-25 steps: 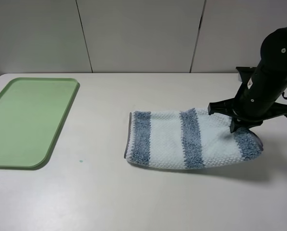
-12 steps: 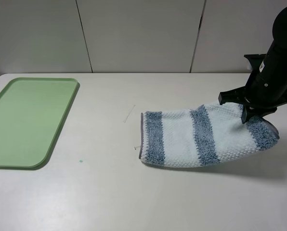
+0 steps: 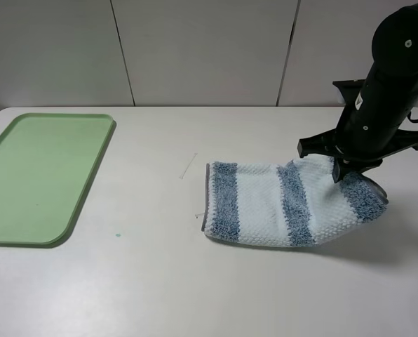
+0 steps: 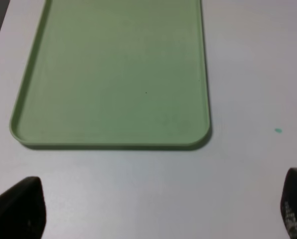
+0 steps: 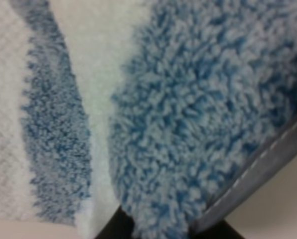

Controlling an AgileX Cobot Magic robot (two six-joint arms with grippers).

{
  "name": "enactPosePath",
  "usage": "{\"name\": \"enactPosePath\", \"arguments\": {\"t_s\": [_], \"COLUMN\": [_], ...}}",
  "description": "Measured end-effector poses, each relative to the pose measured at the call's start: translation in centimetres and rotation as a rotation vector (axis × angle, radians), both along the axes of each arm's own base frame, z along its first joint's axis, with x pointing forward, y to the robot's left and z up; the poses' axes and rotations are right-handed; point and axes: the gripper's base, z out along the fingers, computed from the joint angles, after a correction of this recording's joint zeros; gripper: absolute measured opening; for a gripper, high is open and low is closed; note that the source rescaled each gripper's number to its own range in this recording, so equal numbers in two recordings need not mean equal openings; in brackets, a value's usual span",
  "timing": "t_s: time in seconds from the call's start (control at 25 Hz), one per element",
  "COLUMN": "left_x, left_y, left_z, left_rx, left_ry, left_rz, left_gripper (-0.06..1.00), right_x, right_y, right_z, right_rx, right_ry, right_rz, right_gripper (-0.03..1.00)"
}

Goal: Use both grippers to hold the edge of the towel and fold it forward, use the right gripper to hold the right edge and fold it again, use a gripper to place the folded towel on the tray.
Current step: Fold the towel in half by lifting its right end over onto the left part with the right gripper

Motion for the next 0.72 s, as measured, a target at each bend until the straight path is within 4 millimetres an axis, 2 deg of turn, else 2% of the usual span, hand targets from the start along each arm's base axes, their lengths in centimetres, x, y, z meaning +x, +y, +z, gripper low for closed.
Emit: {"name": "enactPosePath", "arguments": {"t_s": [0.32,0.56,0.72], "left_x": [0.0,0.0,0.0], "left_y": [0.0,0.0,0.0], "left_z": [0.0,0.0,0.0], "left_rx": [0.000,0.000,0.000], "left_ry": [0.000,0.000,0.000], "left_rz": [0.000,0.000,0.000], "left_gripper": [0.93,0.93,0.93], "right_x": [-0.7,0.1,0.4], "right_y": [2.6,5.1,6.9], "right_z": [0.2,1.0,0.8], "right_rx": [0.017,0.037,0.043], "right_ry": [-0.020,-0.024,-0.013], "right_rz": [0.038,0.074,0.105], "right_gripper": [0.09,0.09,0.09]}}
